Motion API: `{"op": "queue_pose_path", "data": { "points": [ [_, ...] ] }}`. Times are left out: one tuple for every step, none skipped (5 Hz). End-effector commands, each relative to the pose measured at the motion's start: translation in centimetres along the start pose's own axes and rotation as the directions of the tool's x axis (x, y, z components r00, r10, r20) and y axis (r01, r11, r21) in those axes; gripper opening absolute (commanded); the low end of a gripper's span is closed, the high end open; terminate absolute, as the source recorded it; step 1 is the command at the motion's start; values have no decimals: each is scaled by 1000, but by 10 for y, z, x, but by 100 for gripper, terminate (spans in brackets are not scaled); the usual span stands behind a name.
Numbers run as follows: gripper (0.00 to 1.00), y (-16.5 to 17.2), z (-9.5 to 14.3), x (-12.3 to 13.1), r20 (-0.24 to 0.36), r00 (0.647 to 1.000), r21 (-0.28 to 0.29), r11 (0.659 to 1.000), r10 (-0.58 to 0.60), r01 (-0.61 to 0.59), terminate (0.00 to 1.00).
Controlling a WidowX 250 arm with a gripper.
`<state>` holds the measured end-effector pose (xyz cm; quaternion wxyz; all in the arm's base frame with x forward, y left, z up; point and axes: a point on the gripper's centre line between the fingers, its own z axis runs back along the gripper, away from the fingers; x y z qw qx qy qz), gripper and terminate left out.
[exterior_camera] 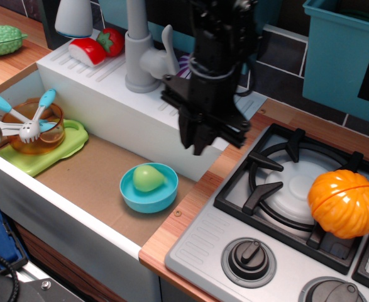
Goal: Put pear in bowl
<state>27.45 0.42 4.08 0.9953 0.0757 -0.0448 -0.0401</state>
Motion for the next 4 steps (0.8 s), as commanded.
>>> {"op": "queue_pose_path", "data": {
  "points": [
    [0, 11, 4, 2, 53, 998, 22, 1000, -18, 17, 0],
    [100, 7, 5, 5, 61, 998, 15, 1000, -25, 24, 0],
    [100, 7, 5, 5, 61, 998, 15, 1000, -25, 24, 0],
    [100, 7, 5, 5, 61, 998, 15, 1000, -25, 24, 100]
  ]
}}
